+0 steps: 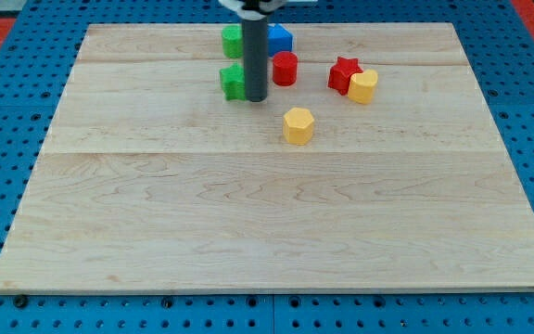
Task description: Move red star to the bottom left
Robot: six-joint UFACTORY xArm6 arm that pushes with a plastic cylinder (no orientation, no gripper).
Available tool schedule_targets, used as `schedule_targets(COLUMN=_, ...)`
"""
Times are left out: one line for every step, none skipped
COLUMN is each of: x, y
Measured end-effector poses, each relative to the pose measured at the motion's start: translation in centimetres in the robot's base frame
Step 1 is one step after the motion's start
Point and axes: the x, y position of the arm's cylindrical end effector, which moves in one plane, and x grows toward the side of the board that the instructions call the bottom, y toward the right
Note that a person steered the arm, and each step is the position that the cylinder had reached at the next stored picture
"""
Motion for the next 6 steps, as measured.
schedule_targets(x=-3.7, y=-1.3)
schedule_targets(x=-6.4, y=-1.2)
schedule_targets(x=-8.7, y=1.3)
schedule_targets(x=-9.5, y=7.8)
schedule_targets(x=-8.3, y=10.4)
schedule_targets(x=-5.5, y=4.0)
